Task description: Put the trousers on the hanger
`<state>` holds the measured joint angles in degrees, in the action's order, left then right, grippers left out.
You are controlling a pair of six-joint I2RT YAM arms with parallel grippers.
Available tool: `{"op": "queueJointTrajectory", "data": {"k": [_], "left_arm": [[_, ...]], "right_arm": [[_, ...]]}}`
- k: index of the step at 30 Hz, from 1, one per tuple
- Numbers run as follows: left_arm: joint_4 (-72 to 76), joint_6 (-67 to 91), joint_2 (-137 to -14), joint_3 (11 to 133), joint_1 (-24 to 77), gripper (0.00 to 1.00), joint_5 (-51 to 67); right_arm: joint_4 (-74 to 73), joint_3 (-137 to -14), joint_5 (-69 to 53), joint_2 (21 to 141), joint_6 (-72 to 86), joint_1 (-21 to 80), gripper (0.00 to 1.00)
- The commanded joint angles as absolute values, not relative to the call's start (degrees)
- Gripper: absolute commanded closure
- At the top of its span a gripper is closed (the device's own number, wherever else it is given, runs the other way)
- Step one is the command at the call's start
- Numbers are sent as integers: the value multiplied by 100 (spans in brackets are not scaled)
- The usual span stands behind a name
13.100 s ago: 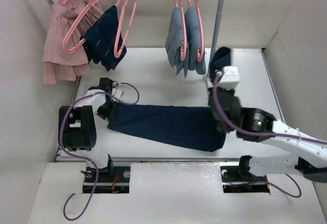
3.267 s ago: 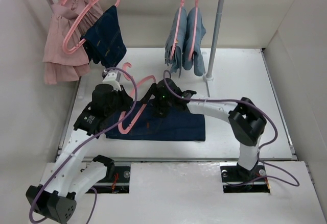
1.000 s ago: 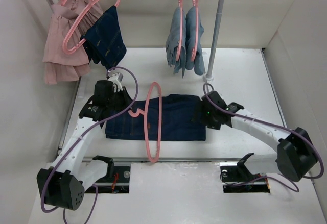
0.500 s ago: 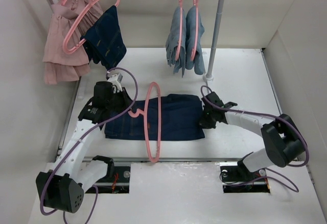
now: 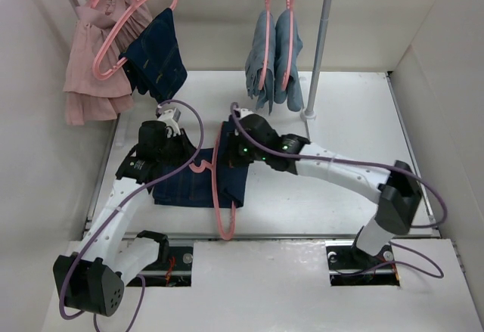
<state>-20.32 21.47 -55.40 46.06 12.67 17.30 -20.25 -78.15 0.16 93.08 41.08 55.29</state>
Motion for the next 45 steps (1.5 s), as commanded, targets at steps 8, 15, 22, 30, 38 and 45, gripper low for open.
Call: {"op": "queueJointTrajectory", "data": {"k": [8, 15, 22, 30, 38, 45], "left_arm": [[-1837, 1908, -5423, 4729, 1283, 100, 1336], [-1837, 2021, -5423, 4887, 1222, 100, 1591], [-1837, 2021, -5484, 4939, 1222, 100, 1600], [-1837, 2135, -5484, 4939, 1222, 100, 1600], [-1942, 2249, -5651, 5308, 1450, 100, 1600], [-2126, 2478, -6099, 5589, 1784, 100, 1301]], "right_arm": [[-1566, -8201, -888, 11082, 3762, 5476, 100], [-844, -8259, -1748, 11697, 3657, 5528, 100], [-922, -8263, -1531, 11489, 3051, 5590, 53], [-2443, -7901, -53, 9829, 2698, 5590, 32], [-1970, -7181, -395, 9659, 3507, 5520, 93], [-1143, -7181, -1283, 9387, 3639, 5467, 18]]}}
